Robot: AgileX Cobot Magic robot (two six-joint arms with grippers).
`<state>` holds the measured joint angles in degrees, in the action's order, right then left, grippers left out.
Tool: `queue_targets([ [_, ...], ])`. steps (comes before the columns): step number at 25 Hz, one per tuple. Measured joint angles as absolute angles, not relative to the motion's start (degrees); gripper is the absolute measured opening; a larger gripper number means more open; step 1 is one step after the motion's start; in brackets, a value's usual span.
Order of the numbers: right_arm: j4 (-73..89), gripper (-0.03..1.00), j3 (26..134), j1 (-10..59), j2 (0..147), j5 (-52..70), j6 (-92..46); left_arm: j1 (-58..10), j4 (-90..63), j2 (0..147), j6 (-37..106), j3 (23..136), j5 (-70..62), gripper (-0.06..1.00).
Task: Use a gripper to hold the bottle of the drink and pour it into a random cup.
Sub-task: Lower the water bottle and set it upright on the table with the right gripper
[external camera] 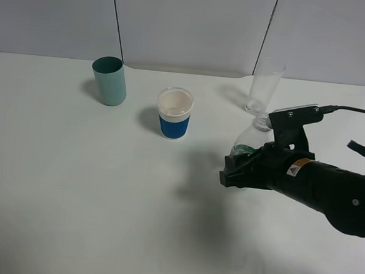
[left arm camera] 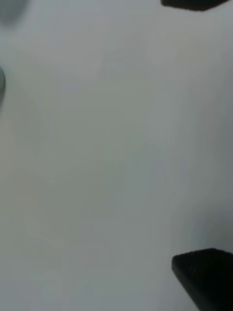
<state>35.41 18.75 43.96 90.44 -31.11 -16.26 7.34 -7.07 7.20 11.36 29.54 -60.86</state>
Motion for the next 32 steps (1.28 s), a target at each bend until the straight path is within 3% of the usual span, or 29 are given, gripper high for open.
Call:
queue_targets([
  [21,35.8,0.58,18.8,44.0,90.4,-30.3,-16.3,7.3,-7.1,7.2,11.4,29.5,-60.9,0.99],
  [28,35.6,0.80,18.8,44.0,90.4,-29.1,-16.3,7.3,-7.1,7.2,11.4,29.5,-60.9,0.99],
  [32,35.4,0.84,18.8,44.0,90.4,-29.0,-16.3,7.3,-7.1,7.2,11.4,29.5,-60.9,0.99],
])
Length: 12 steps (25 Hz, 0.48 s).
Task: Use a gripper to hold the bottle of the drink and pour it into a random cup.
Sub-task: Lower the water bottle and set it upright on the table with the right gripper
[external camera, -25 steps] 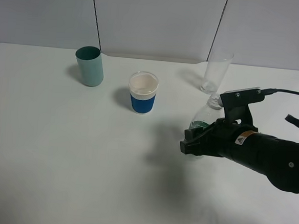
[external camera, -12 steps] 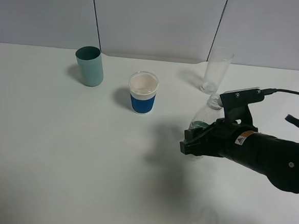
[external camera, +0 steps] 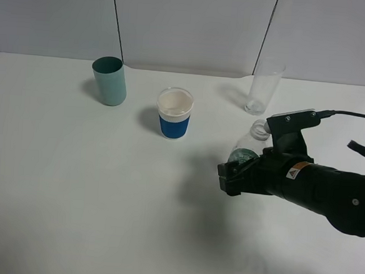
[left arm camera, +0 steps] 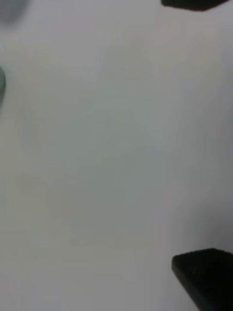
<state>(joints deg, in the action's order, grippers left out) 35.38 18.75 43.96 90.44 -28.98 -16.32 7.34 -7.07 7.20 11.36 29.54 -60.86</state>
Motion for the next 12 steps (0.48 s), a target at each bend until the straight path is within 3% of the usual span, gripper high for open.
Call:
queue_targets([
  [12,29.8,0.84,18.8,44.0,90.4,-27.7,-14.7,7.3,-7.1,7.2,11.4,29.5,-60.9,0.99],
])
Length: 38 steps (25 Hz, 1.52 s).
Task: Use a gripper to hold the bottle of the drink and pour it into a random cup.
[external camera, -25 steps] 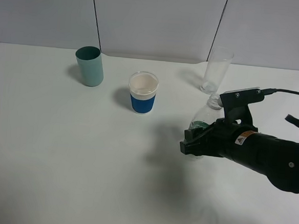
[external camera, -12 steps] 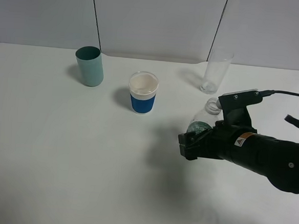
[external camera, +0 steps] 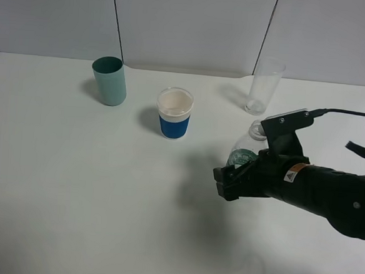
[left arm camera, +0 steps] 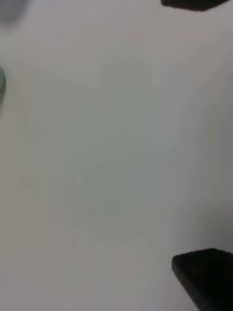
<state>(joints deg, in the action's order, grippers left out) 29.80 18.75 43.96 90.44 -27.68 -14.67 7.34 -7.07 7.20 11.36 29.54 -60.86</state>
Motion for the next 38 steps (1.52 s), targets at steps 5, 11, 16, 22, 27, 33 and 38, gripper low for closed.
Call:
queue_targets([
  [5,29.1,0.84,18.8,44.0,90.4,-27.6,-13.6,7.3,-7.1,7.2,11.4,29.5,-60.9,0.99],
  [11,28.4,0.84,18.7,44.0,88.8,-27.2,-13.4,7.3,-7.1,7.2,11.4,29.5,-60.9,0.99],
  [16,28.3,0.84,18.7,44.0,86.1,-26.9,-13.4,7.3,-7.1,7.2,11.4,29.5,-60.9,0.99],
  [22,27.8,0.84,18.6,44.0,83.0,-24.9,-13.4,7.3,-7.1,7.2,11.4,29.5,-60.9,0.99],
  [27,27.4,0.84,18.6,44.0,80.0,-23.4,-13.4,7.3,-7.1,7.2,11.4,29.5,-60.9,0.99],
  [33,27.4,0.84,18.6,44.0,76.3,-22.8,-13.8,7.3,-7.1,7.2,11.4,29.5,-60.9,0.99],
  [38,27.4,0.84,18.6,44.0,73.4,-22.6,-15.2,7.3,-7.1,7.2,11.4,29.5,-60.9,0.99],
])
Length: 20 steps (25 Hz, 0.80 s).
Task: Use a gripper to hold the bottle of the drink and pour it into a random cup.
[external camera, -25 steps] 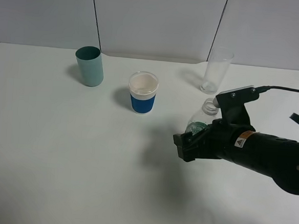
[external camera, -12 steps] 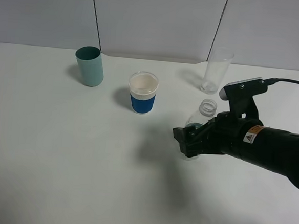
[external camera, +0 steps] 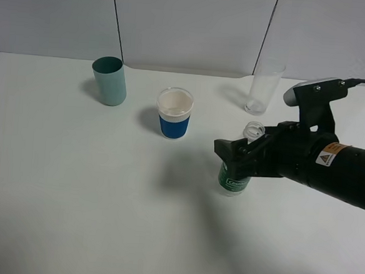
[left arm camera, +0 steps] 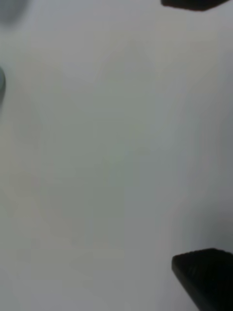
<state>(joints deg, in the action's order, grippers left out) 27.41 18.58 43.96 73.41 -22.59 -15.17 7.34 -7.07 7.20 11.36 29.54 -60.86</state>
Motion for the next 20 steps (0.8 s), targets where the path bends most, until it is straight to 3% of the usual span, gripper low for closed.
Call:
queue_targets([
  [13,26.7,0.84,18.7,44.0,60.7,-24.0,-23.1,7.3,-7.1,7.2,11.4,29.5,-60.9,0.99],
  [20,24.0,0.83,23.9,41.7,59.9,-19.5,-24.1,7.3,-7.1,7.2,11.4,29.5,-60.9,0.99],
])
